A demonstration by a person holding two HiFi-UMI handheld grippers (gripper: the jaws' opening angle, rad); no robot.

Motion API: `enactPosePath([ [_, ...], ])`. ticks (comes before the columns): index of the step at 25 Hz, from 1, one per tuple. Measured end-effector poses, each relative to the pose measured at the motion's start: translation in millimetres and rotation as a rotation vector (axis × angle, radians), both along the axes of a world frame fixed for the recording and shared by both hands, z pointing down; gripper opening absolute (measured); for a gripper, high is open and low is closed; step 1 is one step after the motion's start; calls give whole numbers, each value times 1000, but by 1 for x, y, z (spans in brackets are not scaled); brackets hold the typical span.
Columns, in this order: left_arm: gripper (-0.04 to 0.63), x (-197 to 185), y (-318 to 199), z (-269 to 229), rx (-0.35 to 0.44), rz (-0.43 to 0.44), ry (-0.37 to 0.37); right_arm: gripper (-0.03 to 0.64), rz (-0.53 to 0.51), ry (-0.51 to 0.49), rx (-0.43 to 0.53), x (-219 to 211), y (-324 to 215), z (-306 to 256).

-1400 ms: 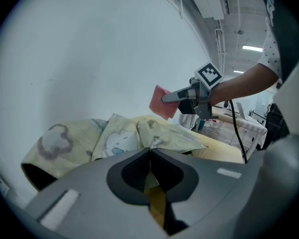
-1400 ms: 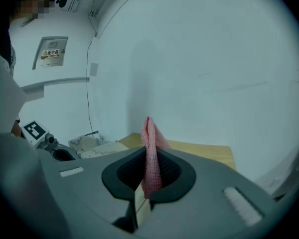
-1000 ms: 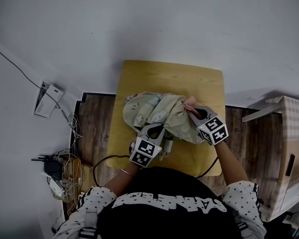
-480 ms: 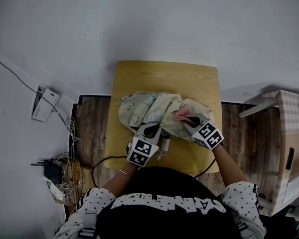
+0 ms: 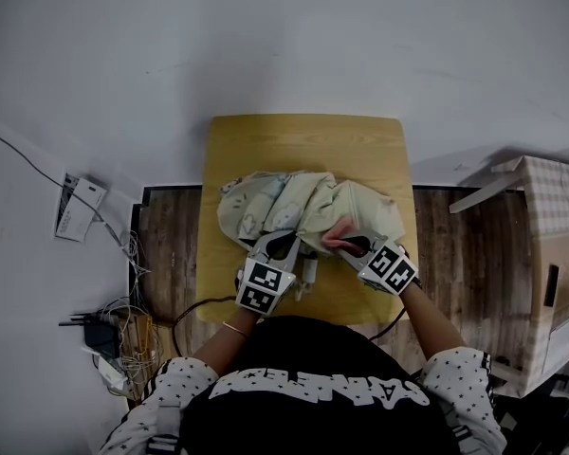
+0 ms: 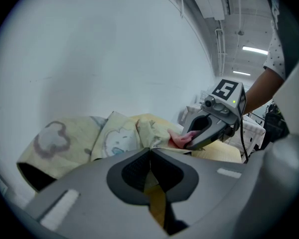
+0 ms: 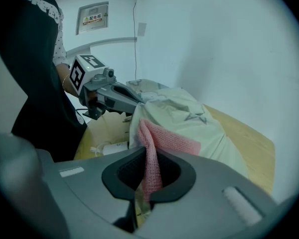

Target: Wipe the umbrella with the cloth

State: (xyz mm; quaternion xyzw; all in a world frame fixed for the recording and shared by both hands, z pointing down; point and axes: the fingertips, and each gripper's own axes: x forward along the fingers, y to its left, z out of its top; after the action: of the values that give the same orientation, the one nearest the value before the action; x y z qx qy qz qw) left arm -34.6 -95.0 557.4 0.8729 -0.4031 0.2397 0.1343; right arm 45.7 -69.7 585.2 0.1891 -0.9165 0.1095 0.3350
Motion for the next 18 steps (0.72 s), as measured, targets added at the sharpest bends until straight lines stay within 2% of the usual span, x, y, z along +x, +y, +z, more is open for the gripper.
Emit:
enactPosePath([
  [13,5,1,2,2,-3,10,-1,34,-14,-27,-55,-2,33,6],
  [18,5,2,1,2,-6,9,0,34,-52,-43,-96,-4,45,4],
])
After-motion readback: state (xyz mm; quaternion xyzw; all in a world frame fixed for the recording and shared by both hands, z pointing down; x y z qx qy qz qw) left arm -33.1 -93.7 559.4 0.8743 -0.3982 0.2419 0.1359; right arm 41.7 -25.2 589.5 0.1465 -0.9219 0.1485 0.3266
